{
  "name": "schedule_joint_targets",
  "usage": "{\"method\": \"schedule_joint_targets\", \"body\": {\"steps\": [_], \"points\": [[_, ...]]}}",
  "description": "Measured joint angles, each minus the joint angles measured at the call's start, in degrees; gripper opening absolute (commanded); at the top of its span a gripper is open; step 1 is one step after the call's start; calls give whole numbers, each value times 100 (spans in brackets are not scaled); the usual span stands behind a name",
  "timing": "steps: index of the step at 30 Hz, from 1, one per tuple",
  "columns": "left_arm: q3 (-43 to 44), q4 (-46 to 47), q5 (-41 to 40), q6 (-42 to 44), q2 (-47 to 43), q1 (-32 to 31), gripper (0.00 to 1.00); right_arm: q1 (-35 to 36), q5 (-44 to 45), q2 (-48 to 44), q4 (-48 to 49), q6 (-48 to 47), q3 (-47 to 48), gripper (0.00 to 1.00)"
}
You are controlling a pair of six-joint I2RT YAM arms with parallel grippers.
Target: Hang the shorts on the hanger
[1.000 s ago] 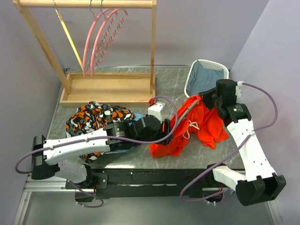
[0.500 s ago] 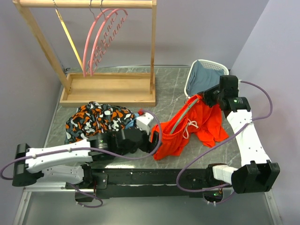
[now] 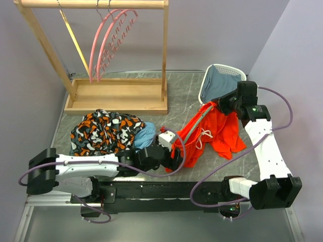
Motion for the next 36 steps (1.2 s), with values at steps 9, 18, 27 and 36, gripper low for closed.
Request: {"method": "schedule_joint_targets", "body": {"steps": [9,18,27,36], "points": [[129,870,-190,101,894,0,54,0,-120,-94,-4,11,0,0],[424,1261,-688,363,992,-9,1,-2,-94,-763,214,160,-446,0],[439,1121,-824,549,876,-96,1,-31,-136,-901,369,-96,-645,66],[654,-101,-1403,509,-13,-70,1,13,-358,-977,317,-1307,-98,96]]}}
